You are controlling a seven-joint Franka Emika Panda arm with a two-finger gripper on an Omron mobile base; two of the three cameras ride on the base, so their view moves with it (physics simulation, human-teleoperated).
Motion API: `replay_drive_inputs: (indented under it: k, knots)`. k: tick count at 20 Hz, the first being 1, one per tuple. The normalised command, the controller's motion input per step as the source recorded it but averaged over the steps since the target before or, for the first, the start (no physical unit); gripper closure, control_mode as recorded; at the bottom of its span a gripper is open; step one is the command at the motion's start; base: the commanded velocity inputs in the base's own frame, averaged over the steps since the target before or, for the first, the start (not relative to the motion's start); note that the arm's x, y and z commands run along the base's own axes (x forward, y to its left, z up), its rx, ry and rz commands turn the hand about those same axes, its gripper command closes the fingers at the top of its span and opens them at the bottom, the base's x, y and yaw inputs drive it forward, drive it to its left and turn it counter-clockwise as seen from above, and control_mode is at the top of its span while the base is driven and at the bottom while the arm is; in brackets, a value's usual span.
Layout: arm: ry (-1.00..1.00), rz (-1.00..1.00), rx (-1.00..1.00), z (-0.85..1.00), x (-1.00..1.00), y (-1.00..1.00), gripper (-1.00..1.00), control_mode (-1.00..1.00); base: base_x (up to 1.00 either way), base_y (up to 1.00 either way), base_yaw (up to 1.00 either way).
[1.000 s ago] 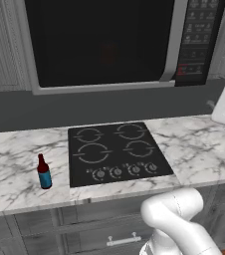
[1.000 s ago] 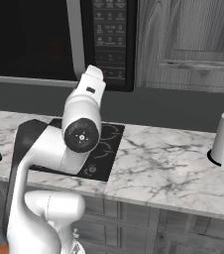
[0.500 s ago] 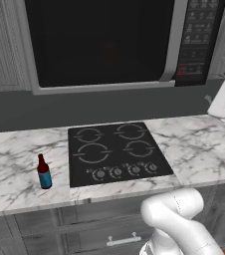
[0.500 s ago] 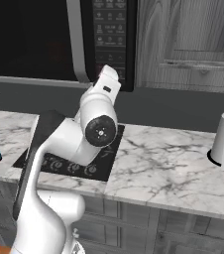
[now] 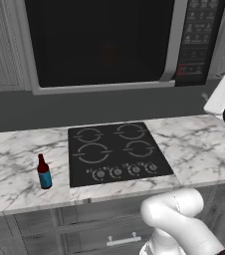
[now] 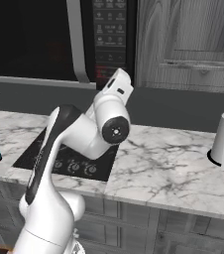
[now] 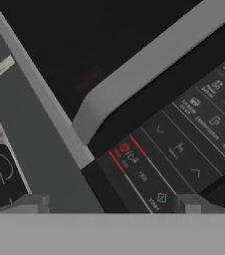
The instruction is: Place the microwavable item in the microwave. Then, close the microwave door and press the start button.
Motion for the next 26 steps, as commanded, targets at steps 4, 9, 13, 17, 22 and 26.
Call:
replay_drive_inputs:
  k: [4, 9, 13, 17, 22, 26]
  knots:
    - [0.02, 0.0, 0.07, -0.05, 0.33, -0.13, -1.0, -1.0, 0.0, 0.0, 0.0]
    - [0.01, 0.0, 0.04, -0.06, 0.24, 0.0, -1.0, -1.0, 0.0, 0.0, 0.0]
    - [0.0, 0.0, 0.0, -0.08, 0.06, 0.15, -1.0, -1.0, 0.0, 0.0, 0.0]
    - [0.0, 0.0, 0.0, -0.04, 0.05, 0.15, -1.0, -1.0, 0.0, 0.0, 0.0]
    - [0.0, 0.0, 0.01, 0.0, 0.11, 0.1, -1.0, -1.0, 0.0, 0.0, 0.0]
    - [0.0, 0.0, 0.03, 0.0, 0.18, 0.0, -1.0, -1.0, 0.0, 0.0, 0.0]
